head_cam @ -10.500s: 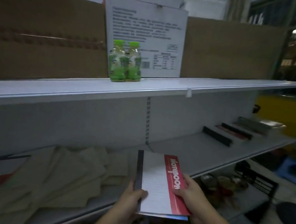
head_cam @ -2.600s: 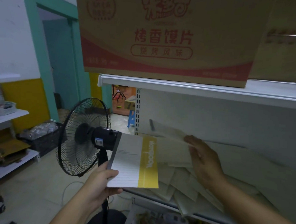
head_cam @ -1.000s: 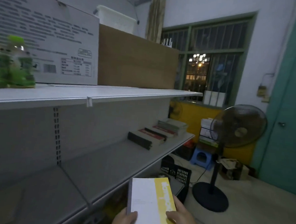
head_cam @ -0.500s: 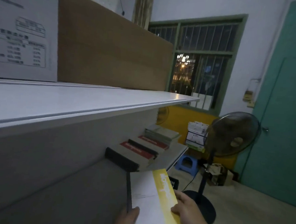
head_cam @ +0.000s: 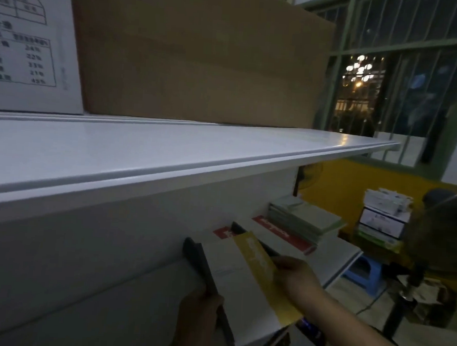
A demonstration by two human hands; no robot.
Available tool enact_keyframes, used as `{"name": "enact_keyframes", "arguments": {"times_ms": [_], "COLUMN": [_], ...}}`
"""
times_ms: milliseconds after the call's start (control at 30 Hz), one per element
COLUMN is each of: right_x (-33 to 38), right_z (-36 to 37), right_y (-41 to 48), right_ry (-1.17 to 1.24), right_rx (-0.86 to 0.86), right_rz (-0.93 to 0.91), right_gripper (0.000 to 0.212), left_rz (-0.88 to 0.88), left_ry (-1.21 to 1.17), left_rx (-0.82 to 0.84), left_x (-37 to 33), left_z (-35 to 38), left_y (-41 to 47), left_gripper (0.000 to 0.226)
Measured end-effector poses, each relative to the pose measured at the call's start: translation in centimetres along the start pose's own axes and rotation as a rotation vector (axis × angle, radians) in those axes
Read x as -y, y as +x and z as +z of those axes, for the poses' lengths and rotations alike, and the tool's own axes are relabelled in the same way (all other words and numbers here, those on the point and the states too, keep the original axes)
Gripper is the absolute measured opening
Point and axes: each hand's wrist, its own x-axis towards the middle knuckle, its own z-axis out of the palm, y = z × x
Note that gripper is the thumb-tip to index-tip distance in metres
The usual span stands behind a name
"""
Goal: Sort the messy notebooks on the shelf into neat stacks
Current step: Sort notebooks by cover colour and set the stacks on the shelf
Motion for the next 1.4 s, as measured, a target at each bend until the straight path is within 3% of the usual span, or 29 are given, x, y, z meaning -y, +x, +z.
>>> {"name": "enact_keyframes", "arguments": {"times_ms": [167,233,367,467,833,933,1067,1133,1200,1300,1367,1400], "right_x": [0.1,0.4,-0.8,-2.7,-3.5,-3.5,-2.8,-1.7,0.8,4.6,6.6,7.4], "right_z": [-1.2,-0.4,3.2,4.8,5.0,4.5,3.5,3.4,3.5,5.9,9.8,12.0], "right_y": [8.4,11.1,12.9,13.8,15.0,14.1,12.7,12.5,11.5,7.3,2.4,-0.5], "right_ry": [-0.208,-0.251,-0.478,-0.673,-0.664,-0.563,-0.518,-0.686,-0.962,-1.27,-1.243,-1.195], "right_rx": [0.202,0.204,0.201,0.164,0.175,0.194,0.211,0.234,0.29,0.287,0.32,0.379], "right_rz": [-0.11,-0.197,-0.286,-0.464,-0.541,-0.584,-0.55,-0.573,-0.559,-0.698,-0.889,-0.976], "right_gripper": [0.036,0.032,0.015,0.026,0.037,0.04,0.026,0.023,0.027,0.048,0.069,0.067], "left_rz": [0.096,0.069,0.154,0.247,0.287,0.262,0.216,0.251,0.253,0.239,0.231,0.217], "left_ry": [-0.028,0.012,0.419,0.606,0.646,0.628,0.56,0.768,1.007,1.318,1.351,1.354], "left_rx": [-0.243,-0.27,-0.351,-0.432,-0.455,-0.437,-0.253,-0.166,-0.196,-0.243,-0.339,-0.404], "left_x": [-1.3,-1.7,0.1,1.0,0.9,1.1,-0.4,-1.4,-1.8,-3.1,-4.6,-5.2], "left_z": [2.4,2.9,3.3,3.6,3.5,3.4,3.0,1.6,-1.8,-9.2,-14.7,-17.6], "left_y": [3.8,5.4,6.8,6.2,5.7,5.6,4.6,3.6,1.9,-2.4,-6.4,-8.7], "left_gripper": [0.008,0.023,0.039,0.061,0.055,0.057,0.062,0.057,0.058,0.062,0.061,0.06]}}
